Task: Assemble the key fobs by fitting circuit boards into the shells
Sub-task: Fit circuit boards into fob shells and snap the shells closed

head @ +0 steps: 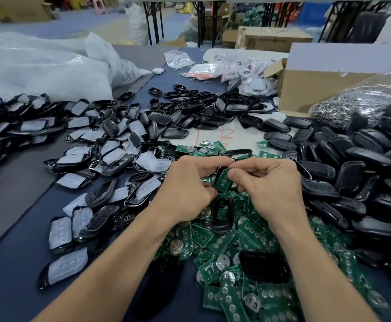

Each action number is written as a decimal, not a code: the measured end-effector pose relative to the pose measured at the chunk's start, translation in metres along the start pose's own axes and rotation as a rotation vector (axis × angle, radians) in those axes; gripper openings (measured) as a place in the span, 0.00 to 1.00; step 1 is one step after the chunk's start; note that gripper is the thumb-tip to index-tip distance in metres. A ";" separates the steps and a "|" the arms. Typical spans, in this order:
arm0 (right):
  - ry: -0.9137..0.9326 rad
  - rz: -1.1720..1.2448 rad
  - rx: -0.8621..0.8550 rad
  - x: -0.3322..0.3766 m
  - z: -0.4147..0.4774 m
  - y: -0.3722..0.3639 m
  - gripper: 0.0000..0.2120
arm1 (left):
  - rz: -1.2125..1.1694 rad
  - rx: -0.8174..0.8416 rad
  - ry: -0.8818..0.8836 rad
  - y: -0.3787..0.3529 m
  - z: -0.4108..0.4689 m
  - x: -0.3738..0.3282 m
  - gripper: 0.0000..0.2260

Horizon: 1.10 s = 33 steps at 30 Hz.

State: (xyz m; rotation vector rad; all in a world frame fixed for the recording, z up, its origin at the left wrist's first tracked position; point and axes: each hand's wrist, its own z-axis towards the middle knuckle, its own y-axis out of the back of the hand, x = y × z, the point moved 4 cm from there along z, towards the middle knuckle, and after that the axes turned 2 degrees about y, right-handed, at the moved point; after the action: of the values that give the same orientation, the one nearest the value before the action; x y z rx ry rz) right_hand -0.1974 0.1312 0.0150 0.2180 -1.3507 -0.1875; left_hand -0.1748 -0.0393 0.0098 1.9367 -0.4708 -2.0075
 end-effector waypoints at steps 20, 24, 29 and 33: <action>-0.153 0.194 0.097 0.002 0.002 0.000 0.09 | -0.220 0.083 0.041 0.009 0.002 -0.003 0.39; -0.331 0.554 -0.075 0.001 0.000 0.000 0.08 | -0.404 -0.008 0.059 0.011 0.005 0.000 0.34; -0.443 0.763 -0.150 0.001 -0.007 -0.013 0.06 | -0.454 -0.094 0.058 -0.006 0.002 -0.004 0.22; -0.195 0.370 -0.175 0.004 0.002 0.005 0.11 | -0.289 -0.231 0.054 0.011 0.005 -0.002 0.18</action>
State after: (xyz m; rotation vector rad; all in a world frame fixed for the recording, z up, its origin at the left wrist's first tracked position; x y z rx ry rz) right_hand -0.1982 0.1349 0.0208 -0.2033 -1.5334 -0.0146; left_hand -0.1799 -0.0481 0.0165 1.9973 0.0583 -2.0628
